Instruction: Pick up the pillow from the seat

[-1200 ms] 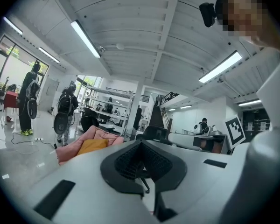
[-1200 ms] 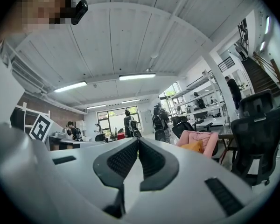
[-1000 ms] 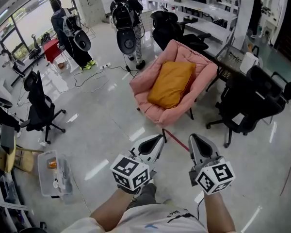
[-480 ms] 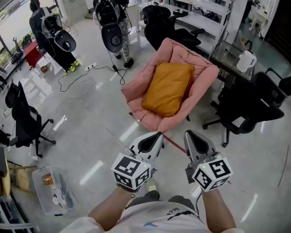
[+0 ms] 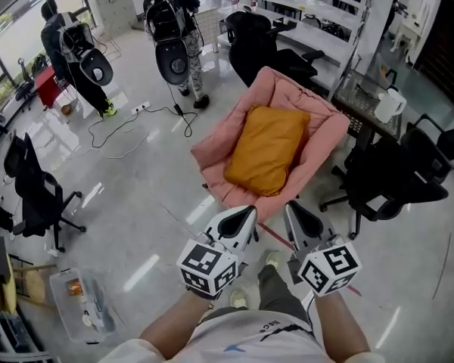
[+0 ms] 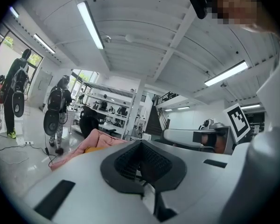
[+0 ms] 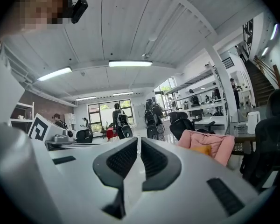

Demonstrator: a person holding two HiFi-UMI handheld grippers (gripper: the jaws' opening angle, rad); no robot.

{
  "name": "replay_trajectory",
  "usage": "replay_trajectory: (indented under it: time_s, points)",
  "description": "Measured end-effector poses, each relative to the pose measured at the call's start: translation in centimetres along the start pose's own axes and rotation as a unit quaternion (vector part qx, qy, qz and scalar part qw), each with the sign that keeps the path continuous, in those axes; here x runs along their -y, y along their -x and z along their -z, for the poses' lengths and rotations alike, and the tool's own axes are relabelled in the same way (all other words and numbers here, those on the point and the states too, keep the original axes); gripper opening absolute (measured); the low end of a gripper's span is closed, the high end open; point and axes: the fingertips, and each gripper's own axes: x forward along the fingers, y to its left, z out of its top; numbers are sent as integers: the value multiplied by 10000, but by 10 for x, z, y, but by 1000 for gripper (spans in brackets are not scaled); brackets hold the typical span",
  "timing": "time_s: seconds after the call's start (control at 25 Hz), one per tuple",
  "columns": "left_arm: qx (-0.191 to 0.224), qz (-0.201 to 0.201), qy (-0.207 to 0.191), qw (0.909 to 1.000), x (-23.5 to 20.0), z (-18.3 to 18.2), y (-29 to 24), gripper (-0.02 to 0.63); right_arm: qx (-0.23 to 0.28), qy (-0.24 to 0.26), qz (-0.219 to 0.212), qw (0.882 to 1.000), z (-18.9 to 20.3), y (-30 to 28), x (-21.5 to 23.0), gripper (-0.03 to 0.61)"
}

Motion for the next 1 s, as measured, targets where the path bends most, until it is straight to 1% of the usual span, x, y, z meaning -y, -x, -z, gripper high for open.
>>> replay_trajectory:
  time_s: [0.16,0.36,0.56,0.76,0.8,0.92,1.0]
  points:
    - [-52,-35,-25,10000,-18,0,-27,11,10,-80,-32,10000,1,-28,25,20]
    - [-123,-72,-54,9999,-43,3,-85,11,-35,-187,-148,9997,1,-73,72,20]
    - [-263,-137,-8,9996,-70,6,-161,11,-250,-307,-143,9991,3,-117,139,20]
    - [-466,-250,46,9986,-96,16,-244,11,-512,-484,-128,9974,13,-167,221,23]
    - [-530,-294,39,9982,-103,21,-260,11,-592,-569,-165,9965,20,-177,236,32]
    - [-685,-436,-7,9967,-121,33,-299,11,-816,-829,-256,9929,42,-200,273,107]
    - [-741,-476,-23,9961,-130,39,-317,11,-906,-968,-169,9910,56,-212,295,120]
